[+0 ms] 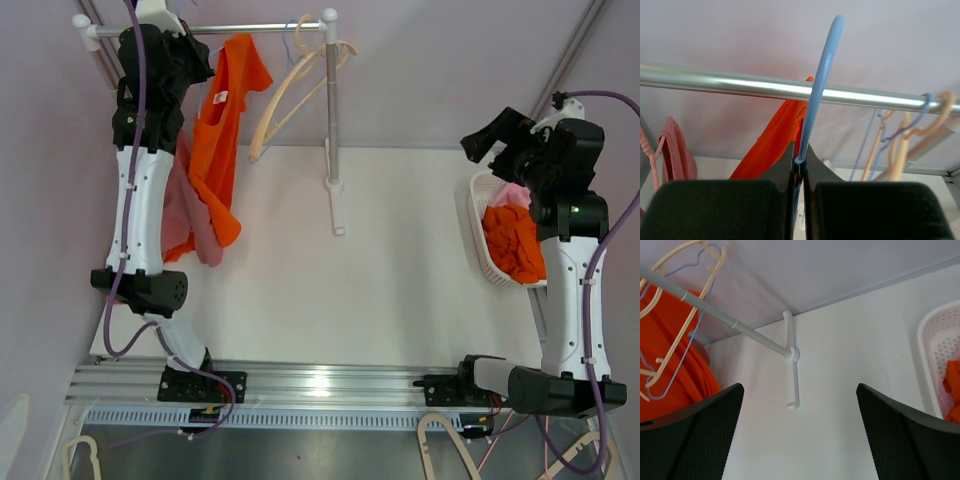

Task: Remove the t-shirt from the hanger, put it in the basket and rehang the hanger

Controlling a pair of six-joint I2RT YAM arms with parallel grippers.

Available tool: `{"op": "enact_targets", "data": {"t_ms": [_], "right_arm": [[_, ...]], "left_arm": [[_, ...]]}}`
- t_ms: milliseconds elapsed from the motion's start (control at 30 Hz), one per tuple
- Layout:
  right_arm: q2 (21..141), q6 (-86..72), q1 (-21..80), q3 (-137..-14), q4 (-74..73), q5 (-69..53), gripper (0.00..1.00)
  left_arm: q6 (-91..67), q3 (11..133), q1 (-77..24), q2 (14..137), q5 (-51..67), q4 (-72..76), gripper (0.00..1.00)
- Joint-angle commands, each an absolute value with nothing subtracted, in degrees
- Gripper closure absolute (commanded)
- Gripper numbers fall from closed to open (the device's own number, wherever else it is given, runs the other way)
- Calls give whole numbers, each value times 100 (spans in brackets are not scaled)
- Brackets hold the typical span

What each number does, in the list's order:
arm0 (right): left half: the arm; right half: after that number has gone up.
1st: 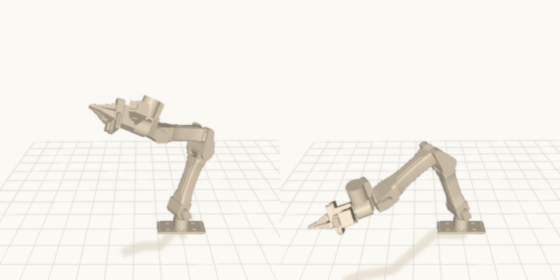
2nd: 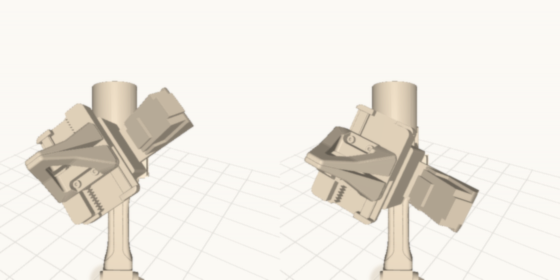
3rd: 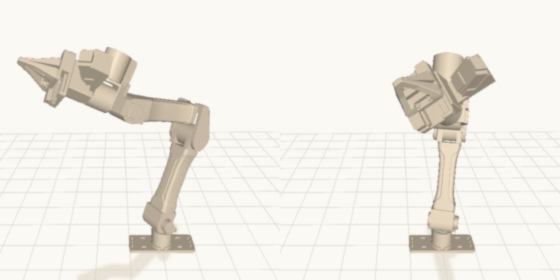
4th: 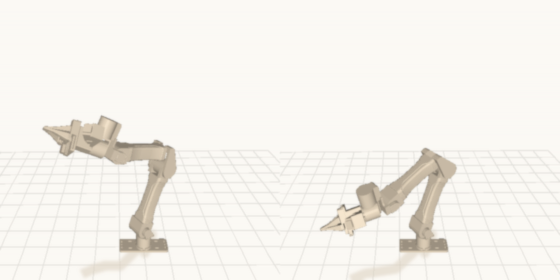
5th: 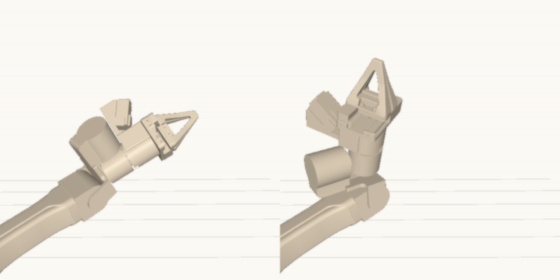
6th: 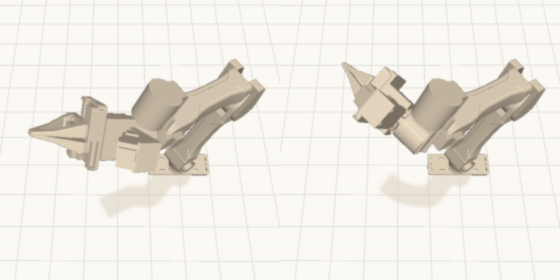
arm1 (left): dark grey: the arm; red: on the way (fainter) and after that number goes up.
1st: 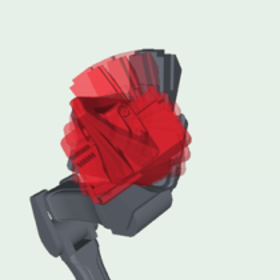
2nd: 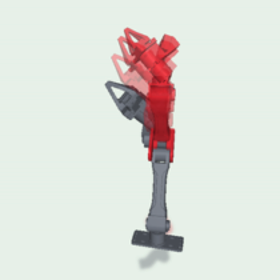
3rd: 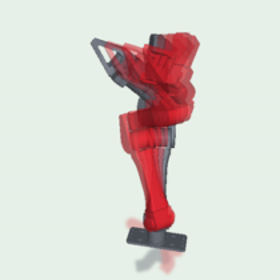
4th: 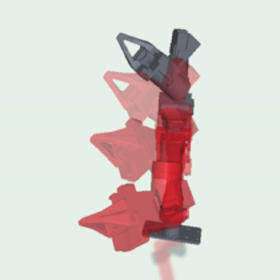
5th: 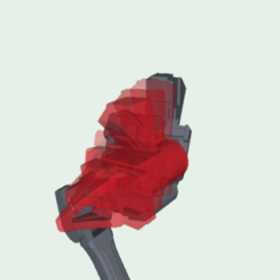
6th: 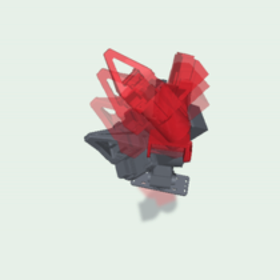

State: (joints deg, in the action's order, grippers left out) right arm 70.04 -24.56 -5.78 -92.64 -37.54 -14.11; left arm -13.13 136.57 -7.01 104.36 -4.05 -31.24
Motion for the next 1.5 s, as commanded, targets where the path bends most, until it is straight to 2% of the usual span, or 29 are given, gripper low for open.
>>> {"op": "enact_targets", "data": {"t_ms": [0, 100, 200, 300, 333, 400, 433, 567, 833, 967, 1000, 1300, 1333, 1367, 1400, 1433, 1467], "right_arm": [[6961, -1882, 173, -9553, -3981, -1451, 1], [6742, -1670, 884, -9335, -3693, -1179, 1], [6119, -1775, 1571, -8580, -2710, -1063, 1], [5775, -1820, 2581, -7885, -1856, -1239, 0], [5748, -1767, 3237, -7736, -1707, -1213, 0], [5783, -1469, 3969, -7349, -1337, -881, 0], [5844, -1329, 4704, -7269, -1214, -748, 0], [6397, -827, 6183, -6909, -608, -28, 1], [7635, -835, 7039, -6680, 1271, 88, 0], [8138, -721, 7373, -6811, 1915, 114, 1], [8217, -677, 7435, -6846, 2029, 140, 1], [9122, -598, 7822, -7382, 2566, 333, 1], [9193, -598, 7840, -7435, 2575, 395, 11], [9254, -580, 7840, -7531, 2506, 378, 34], [9368, -571, 7840, -7724, 2400, 387, 71], [9413, -589, 7840, -7804, 2147, 300, 87], [9413, -606, 7875, -7866, 2005, 255, 100]], "left_arm": [[-1836, 13606, -817, 9792, 168, -2987, 99], [-1872, 13466, -992, 9424, -532, -3356, 99], [-1505, 13430, -1405, 9220, -1428, -3742, 99], [-1502, 13377, -1835, 8983, -1931, -4059, 99], [-1555, 13333, -1889, 8782, -1968, -4217, 99], [-1809, 12755, -2003, 8457, -1916, -4228, 99], [-1924, 12335, -2021, 8072, -1855, -4097, 99], [-2171, 11260, -2293, 7332, -1959, -3700, 99], [-2004, 11557, -3558, 7392, -3470, -4245, 99], [-2276, 11382, -4130, 7400, -5252, -4237, 99], [-1928, 11347, -4227, 7409, -5447, -4088, 99], [-1889, 11523, -4236, 7673, -5467, -4061, 99], [-1907, 11522, -4236, 7673, -5415, -4078, 99], [-1907, 11522, -4236, 7664, -5388, -4087, 99], [-1846, 11479, -4236, 7655, -5353, -4070, 99], [-1741, 11461, -4228, 7664, -5309, -3991, 99], [-1627, 11435, -4228, 7690, -5309, -3851, 99]]}}
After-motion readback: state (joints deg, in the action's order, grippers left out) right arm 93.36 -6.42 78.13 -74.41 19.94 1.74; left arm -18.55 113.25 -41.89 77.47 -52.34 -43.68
